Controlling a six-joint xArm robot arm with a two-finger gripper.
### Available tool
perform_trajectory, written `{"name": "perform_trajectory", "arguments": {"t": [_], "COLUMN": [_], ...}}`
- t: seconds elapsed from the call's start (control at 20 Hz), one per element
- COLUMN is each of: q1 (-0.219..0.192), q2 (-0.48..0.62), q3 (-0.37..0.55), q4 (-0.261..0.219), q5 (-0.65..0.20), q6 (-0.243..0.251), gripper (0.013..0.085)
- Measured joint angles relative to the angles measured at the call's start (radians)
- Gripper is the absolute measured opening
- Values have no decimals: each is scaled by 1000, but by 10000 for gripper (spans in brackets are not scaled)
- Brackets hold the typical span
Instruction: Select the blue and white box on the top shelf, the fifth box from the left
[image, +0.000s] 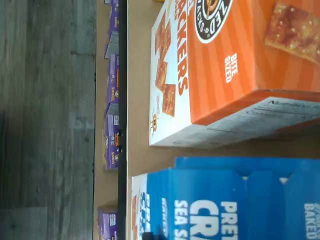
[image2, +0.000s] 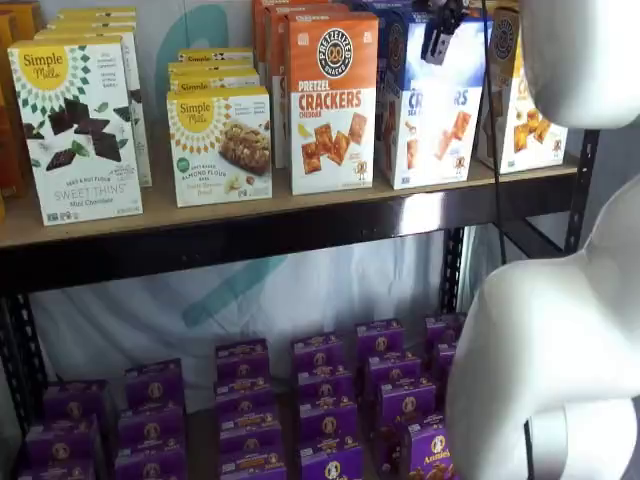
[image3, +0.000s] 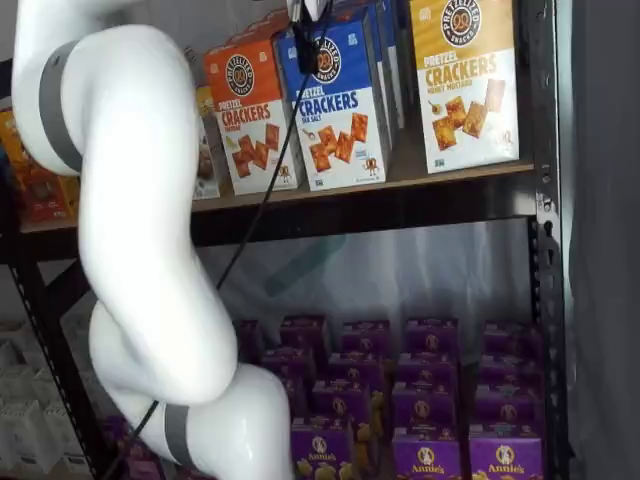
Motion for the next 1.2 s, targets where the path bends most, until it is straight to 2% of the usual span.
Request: {"name": "perform_trajectory", "arguments": {"t": [0.45, 0.55, 0.8, 1.0, 1.2], "q1": [1, 0, 1, 12, 14], "q2": [-1, -2, 1, -9, -19], "q3": [2, 2, -6, -6, -15], "q4": [-1, 0, 2, -21, -24], "q5": [-5, -6, 7, 19, 60], "q6": [0, 0, 3, 8, 14], "gripper": [690, 610, 610, 610, 610]}}
